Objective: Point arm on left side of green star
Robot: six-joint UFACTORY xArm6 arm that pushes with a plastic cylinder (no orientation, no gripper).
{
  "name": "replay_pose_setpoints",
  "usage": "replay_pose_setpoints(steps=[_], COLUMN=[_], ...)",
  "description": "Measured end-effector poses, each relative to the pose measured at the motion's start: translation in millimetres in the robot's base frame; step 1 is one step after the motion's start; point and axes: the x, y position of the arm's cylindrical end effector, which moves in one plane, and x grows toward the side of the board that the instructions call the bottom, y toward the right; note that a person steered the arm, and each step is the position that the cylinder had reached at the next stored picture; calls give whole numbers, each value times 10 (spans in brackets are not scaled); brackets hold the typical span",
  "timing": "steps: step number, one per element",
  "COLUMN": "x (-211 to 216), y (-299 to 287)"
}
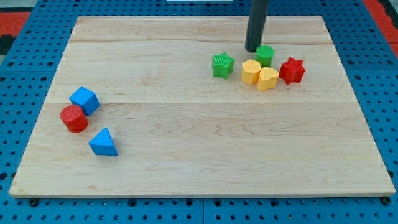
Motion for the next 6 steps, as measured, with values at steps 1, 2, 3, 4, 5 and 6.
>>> replay_pose_setpoints(steps=[1,2,3,4,5,6], x=[-62,-477,-200,331,334,376], y=[-53,-863,-1405,-942,-634,-1154])
